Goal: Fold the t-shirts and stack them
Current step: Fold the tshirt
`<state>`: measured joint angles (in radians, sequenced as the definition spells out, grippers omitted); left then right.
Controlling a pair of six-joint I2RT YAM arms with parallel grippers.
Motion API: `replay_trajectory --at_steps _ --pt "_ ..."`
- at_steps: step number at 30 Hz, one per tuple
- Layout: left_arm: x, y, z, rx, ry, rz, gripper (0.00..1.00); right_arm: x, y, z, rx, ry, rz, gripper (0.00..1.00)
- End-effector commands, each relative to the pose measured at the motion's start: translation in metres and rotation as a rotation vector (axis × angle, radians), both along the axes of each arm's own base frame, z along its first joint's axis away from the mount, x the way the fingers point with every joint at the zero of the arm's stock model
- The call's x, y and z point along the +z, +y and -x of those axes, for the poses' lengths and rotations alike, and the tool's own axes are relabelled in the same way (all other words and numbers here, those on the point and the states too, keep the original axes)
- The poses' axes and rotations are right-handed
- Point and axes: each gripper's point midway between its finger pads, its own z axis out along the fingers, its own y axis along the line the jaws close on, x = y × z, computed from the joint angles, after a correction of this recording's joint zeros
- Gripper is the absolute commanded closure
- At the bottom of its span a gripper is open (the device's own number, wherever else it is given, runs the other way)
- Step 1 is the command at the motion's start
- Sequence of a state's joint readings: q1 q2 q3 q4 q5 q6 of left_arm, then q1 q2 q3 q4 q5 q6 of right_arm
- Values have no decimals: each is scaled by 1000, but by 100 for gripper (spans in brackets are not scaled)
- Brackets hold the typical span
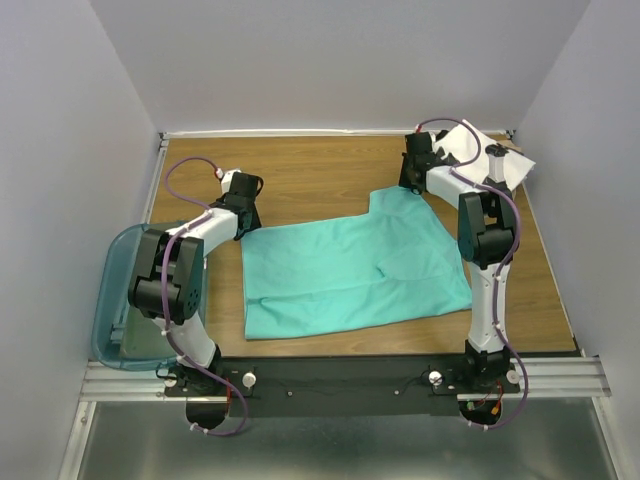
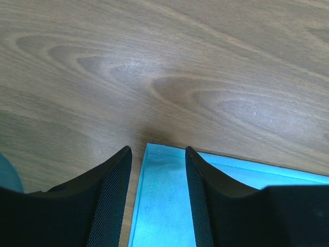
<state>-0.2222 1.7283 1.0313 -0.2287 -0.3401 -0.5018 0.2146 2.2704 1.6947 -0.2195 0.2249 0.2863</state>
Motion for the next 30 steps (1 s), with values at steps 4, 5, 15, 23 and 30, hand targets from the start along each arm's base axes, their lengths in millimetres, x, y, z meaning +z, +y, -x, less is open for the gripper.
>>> replay_trajectory --at_steps 4,5,15,23,30 --pt "-12 13 8 54 28 -31 53 -2 -10 15 -17 44 23 100" --pt "-16 12 9 50 37 -27 54 0 -10 14 -15 41 20 100" --pt "-28 11 9 46 62 -27 69 2 -13 16 -19 42 20 100" --pt "-34 9 9 33 80 -25 100 10 -16 17 -20 33 4 100" --pt "-17 4 -6 2 39 -22 100 40 -20 11 -18 -19 -40 99"
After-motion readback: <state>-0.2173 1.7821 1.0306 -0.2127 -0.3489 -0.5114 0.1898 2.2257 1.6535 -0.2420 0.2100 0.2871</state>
